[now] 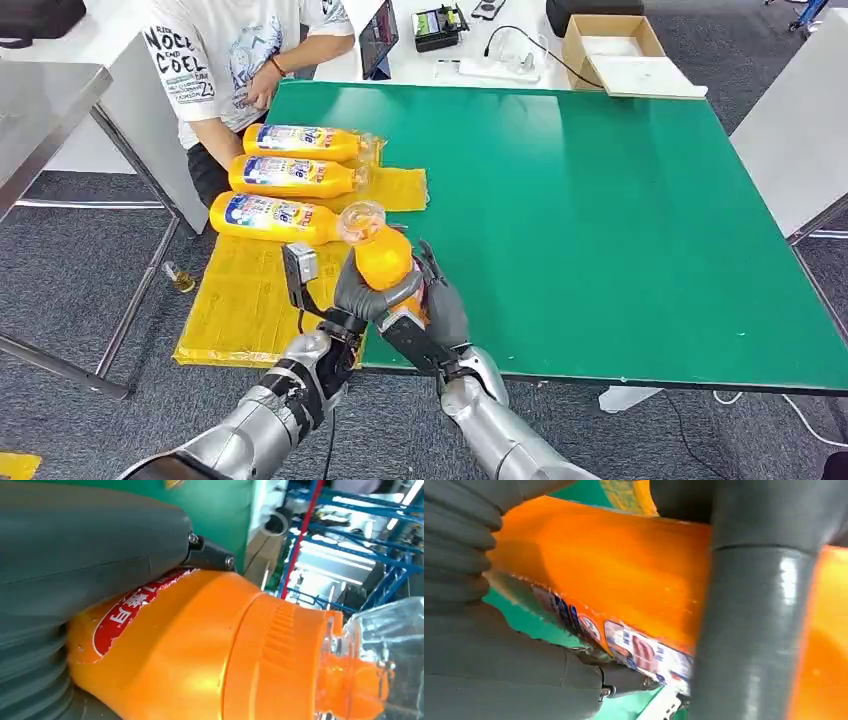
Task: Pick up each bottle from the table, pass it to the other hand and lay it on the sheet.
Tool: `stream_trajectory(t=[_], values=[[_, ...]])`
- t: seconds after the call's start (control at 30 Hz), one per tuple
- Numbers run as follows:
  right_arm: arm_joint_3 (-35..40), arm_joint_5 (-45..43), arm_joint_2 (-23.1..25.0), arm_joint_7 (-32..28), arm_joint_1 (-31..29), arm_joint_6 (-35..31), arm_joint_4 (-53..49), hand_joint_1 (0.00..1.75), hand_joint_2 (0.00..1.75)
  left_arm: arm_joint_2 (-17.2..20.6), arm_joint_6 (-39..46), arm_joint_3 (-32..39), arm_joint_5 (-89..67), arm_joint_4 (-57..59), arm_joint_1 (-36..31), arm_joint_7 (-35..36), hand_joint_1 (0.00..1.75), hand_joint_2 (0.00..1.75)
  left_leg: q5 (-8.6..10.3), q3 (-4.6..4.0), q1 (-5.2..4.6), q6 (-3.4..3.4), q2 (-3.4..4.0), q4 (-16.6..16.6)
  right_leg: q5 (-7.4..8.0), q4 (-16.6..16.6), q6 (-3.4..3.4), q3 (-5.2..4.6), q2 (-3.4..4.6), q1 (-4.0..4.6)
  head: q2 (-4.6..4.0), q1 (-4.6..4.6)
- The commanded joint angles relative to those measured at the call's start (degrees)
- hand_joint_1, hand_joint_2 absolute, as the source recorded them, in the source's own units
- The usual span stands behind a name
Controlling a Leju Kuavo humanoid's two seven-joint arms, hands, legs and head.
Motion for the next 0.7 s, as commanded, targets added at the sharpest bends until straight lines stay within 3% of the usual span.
stream_trajectory(t=[0.03,0.17,0.43,0.6,0.7], values=[[-9.6,0.0,-0.7,-1.2,6.1,2.8,-21.0,0.00,0.00,3.9,8.0,6.5,-8.5,-17.2,2.4,0.0,1.75,1.75,-0.16,0.31,0.02,0.08,0.21,0.0,-0.12,0.0,-0.17,0.26,0.06,0.08,0.00,0.00],[-10.9,-3.0,-1.6,-1.2,12.4,5.9,-35.4,0.00,0.00,4.8,10.1,11.1,-10.7,-25.4,6.1,1.5,1.75,1.75,-0.21,0.37,0.02,0.10,0.34,0.0,-0.12,0.0,-0.17,0.30,0.19,0.08,0.00,0.02],[-13.0,-6.4,-3.8,-1.2,18.3,5.2,-49.3,0.00,0.00,5.6,13.1,14.4,-14.2,-38.9,12.5,1.7,1.75,1.75,-0.19,0.30,0.01,0.11,0.18,0.0,-0.16,-0.1,-0.13,0.29,0.05,0.06,0.00,0.02],[-9.5,-15.1,-7.2,-1.2,24.8,-11.5,-72.2,0.00,0.00,6.7,20.2,16.0,-21.8,-43.1,16.2,3.0,1.75,1.75,-0.21,0.21,0.01,0.09,0.13,0.0,-0.18,0.0,-0.15,0.20,0.01,0.05,0.00,0.02],[-8.7,-13.5,-7.7,-1.2,27.3,-14.2,-75.9,0.00,0.00,7.8,28.6,16.3,-32.3,-40.9,17.2,1.9,1.75,1.75,-0.18,0.25,-0.01,0.08,0.05,-0.1,-0.19,-0.1,-0.13,0.25,-0.03,0.03,0.00,0.00]])
